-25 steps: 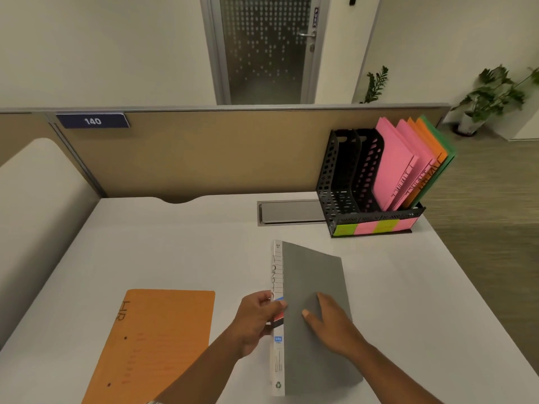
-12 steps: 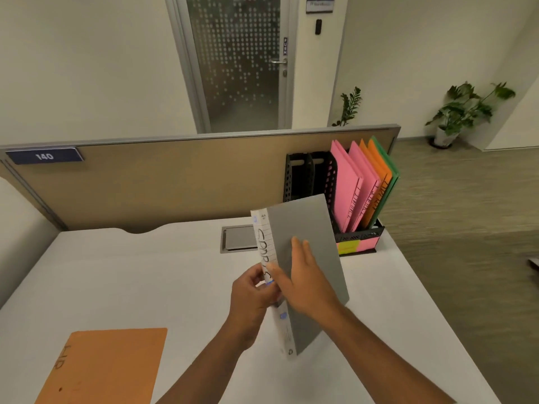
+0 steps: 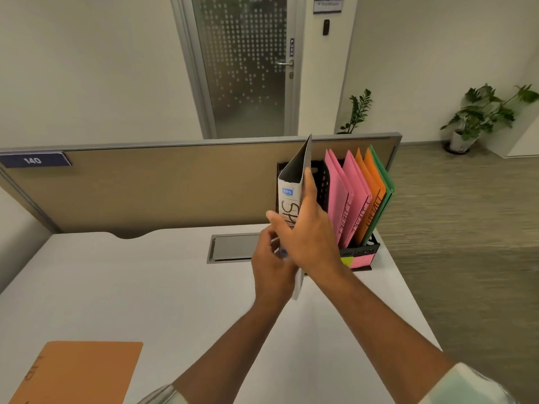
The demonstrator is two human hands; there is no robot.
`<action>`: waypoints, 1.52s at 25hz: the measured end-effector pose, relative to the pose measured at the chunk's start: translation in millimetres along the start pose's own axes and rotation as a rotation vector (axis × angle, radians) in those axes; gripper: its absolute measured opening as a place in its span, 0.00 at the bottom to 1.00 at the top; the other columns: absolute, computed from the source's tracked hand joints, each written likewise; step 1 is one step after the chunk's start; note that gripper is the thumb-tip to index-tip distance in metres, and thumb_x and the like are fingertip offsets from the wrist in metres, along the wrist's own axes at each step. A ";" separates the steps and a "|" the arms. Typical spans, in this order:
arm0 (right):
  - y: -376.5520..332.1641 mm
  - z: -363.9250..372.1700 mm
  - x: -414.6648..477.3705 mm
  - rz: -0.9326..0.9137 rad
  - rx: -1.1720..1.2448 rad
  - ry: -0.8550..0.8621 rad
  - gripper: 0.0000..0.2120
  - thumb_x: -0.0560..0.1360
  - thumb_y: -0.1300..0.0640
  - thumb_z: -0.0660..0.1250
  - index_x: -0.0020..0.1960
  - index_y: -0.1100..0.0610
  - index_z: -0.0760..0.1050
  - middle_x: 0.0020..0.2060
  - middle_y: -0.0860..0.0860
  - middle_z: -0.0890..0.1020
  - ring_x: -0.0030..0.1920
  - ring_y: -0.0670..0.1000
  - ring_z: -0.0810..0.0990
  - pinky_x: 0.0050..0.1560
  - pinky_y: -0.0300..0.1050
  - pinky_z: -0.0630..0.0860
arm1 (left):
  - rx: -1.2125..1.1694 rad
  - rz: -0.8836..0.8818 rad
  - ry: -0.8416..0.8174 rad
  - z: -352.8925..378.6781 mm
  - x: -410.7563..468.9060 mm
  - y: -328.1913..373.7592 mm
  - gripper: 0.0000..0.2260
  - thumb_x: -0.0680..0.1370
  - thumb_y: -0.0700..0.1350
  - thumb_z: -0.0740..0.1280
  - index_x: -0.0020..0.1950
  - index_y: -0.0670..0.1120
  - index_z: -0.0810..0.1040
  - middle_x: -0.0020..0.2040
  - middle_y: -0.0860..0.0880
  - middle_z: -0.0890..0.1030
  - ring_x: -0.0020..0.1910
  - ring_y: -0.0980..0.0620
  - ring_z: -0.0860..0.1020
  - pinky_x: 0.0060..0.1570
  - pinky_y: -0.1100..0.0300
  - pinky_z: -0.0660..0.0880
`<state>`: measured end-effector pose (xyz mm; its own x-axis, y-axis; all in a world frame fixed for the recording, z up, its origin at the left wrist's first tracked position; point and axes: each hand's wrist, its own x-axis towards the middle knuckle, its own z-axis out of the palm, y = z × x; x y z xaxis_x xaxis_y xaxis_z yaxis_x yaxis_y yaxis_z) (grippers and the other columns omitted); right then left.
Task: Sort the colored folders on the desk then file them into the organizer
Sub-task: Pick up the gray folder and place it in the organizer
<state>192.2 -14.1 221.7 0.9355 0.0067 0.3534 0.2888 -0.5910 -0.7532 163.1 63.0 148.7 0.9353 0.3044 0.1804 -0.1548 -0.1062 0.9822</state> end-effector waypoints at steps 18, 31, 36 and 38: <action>103.1 -43.7 106.2 -0.108 0.066 0.167 0.34 0.74 0.57 0.76 0.76 0.48 0.65 0.42 0.35 0.74 0.35 0.36 0.81 0.35 0.28 0.78 | 0.138 0.081 -0.146 126.6 100.0 -42.2 0.26 0.77 0.42 0.77 0.75 0.48 0.75 0.63 0.53 0.84 0.63 0.56 0.82 0.63 0.60 0.81; 138.1 -17.9 121.3 -0.159 0.117 0.230 0.31 0.76 0.58 0.75 0.75 0.52 0.68 0.46 0.43 0.77 0.39 0.38 0.82 0.38 0.29 0.79 | 0.267 0.076 -0.182 131.7 123.8 -72.8 0.27 0.80 0.41 0.73 0.79 0.49 0.72 0.63 0.54 0.85 0.56 0.72 0.80 0.59 0.72 0.78; 139.5 -16.6 116.9 -0.188 0.113 0.252 0.29 0.76 0.58 0.74 0.74 0.54 0.68 0.45 0.44 0.78 0.38 0.38 0.81 0.38 0.27 0.77 | 0.237 0.060 -0.177 130.2 122.0 -75.3 0.24 0.80 0.41 0.73 0.77 0.47 0.75 0.61 0.52 0.86 0.55 0.70 0.81 0.61 0.68 0.79; 141.7 -14.4 110.1 -0.207 0.120 0.250 0.28 0.77 0.58 0.74 0.74 0.55 0.68 0.47 0.44 0.78 0.38 0.37 0.81 0.37 0.26 0.76 | 0.216 0.085 -0.178 127.4 119.6 -77.7 0.23 0.80 0.42 0.73 0.76 0.46 0.76 0.61 0.51 0.86 0.59 0.61 0.83 0.62 0.65 0.80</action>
<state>333.2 -108.8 161.9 0.7801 -0.0901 0.6192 0.5028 -0.4986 -0.7061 327.6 -13.0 87.3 0.9660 0.1172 0.2307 -0.1814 -0.3290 0.9268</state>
